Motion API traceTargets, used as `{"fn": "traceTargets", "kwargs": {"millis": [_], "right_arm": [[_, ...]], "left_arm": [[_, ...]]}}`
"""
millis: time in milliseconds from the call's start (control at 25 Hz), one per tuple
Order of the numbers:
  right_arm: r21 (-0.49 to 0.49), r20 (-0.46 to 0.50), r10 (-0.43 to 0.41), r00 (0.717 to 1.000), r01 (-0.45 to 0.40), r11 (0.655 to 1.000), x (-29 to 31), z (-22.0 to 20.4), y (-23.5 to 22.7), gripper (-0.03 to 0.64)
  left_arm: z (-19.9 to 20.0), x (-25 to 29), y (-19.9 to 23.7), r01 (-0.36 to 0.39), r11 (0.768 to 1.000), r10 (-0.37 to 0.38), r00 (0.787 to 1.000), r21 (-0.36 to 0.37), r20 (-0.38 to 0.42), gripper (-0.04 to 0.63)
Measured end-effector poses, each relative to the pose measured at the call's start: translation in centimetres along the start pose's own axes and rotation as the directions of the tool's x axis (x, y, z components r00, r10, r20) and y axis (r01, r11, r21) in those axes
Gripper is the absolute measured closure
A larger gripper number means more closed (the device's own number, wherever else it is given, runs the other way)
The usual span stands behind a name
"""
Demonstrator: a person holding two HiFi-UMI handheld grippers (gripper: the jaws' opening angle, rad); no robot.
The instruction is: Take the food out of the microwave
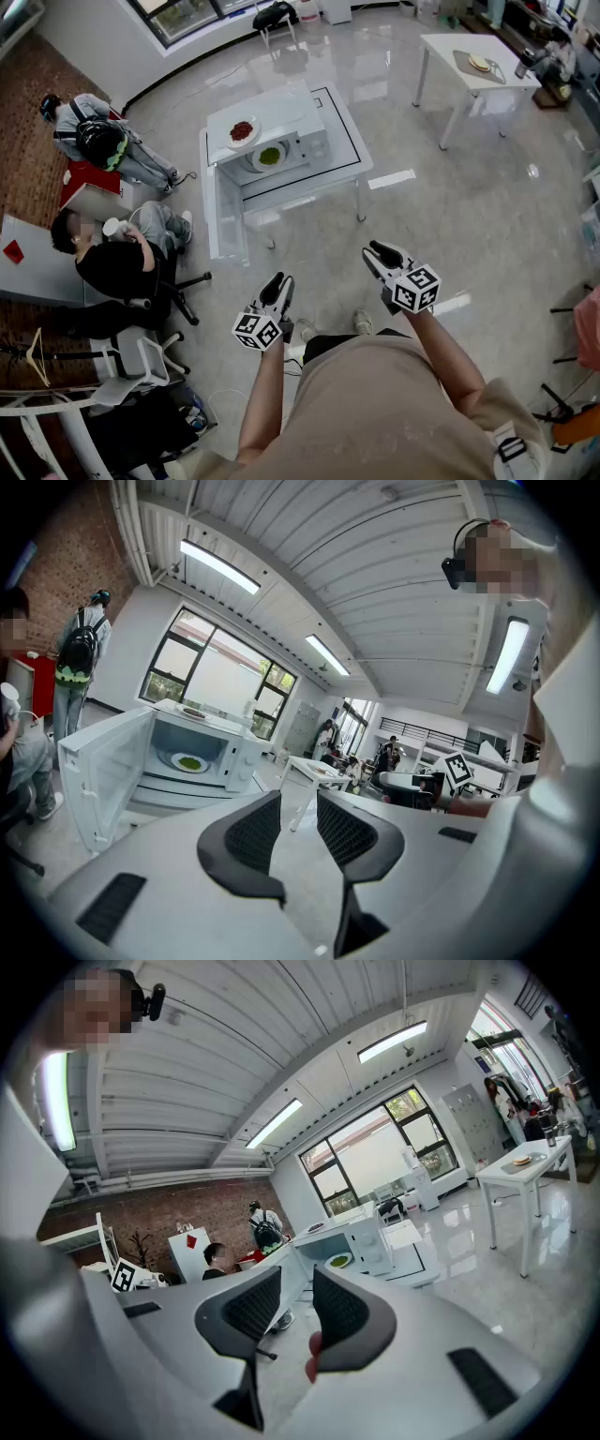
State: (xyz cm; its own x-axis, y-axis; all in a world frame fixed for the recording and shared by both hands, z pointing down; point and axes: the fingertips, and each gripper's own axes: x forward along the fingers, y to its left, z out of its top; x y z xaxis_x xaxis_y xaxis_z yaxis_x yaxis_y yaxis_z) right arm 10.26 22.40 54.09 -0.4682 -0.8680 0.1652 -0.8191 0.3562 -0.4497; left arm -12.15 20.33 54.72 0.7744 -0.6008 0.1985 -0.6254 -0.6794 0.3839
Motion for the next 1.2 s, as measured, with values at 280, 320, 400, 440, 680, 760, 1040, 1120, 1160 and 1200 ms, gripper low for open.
{"fn": "traceTargets", "kwargs": {"millis": [280,320,400,440,680,760,1040,1120,1160,1200], "right_arm": [[0.03,-0.002,0.004,1.0,-0.003,1.0,-0.5,-0.7,-0.4,0.504],[0.031,-0.004,0.006,1.0,-0.006,0.999,-0.5,-0.8,-0.4,0.503],[0.05,-0.006,0.022,1.0,-0.022,0.999,-0.4,-0.8,-0.4,0.503],[0.076,-0.002,0.039,0.999,-0.038,0.996,-0.4,-0.8,-0.3,0.503],[0.204,0.042,0.098,0.994,-0.104,0.973,-0.4,0.0,-0.6,0.5],[0.21,0.036,0.103,0.994,-0.108,0.972,-0.3,0.1,-0.7,0.5],[0.259,0.024,0.138,0.99,-0.14,0.956,0.1,0.5,-0.6,0.5],[0.271,0.022,0.143,0.989,-0.144,0.952,0.1,0.7,-0.8,0.5],[0.28,0.023,0.144,0.989,-0.144,0.949,0.3,0.6,-1.1,0.5],[0.29,0.023,0.145,0.989,-0.145,0.946,0.7,0.3,-1.4,0.5]], "left_arm": [[-0.6,0.4,-0.6,0.005,1.0,-0.005,1.0,0.003,-0.015,0.483],[-0.6,0.4,-0.7,0.004,1.0,-0.004,1.0,0.003,-0.015,0.483],[-0.6,0.4,-0.7,-0.001,1.0,0.001,1.0,0.002,-0.014,0.483],[-0.6,0.5,-0.7,-0.004,1.0,0.004,1.0,0.002,-0.013,0.483],[-0.8,0.3,-1.2,-0.025,1.0,0.025,1.0,-0.003,-0.008,0.483],[-0.9,0.3,-1.3,-0.029,1.0,0.029,1.0,-0.004,-0.008,0.483],[0.2,0.2,-1.4,-0.063,0.998,0.063,0.998,0.001,-0.001,0.483],[0.5,0.5,-1.7,-0.065,0.998,0.065,0.998,0.002,-0.006,0.483],[0.5,0.8,-1.7,-0.064,0.998,0.064,0.998,0.004,-0.009,0.483],[0.6,1.0,-1.7,-0.064,0.998,0.064,0.998,0.007,-0.012,0.483]]}}
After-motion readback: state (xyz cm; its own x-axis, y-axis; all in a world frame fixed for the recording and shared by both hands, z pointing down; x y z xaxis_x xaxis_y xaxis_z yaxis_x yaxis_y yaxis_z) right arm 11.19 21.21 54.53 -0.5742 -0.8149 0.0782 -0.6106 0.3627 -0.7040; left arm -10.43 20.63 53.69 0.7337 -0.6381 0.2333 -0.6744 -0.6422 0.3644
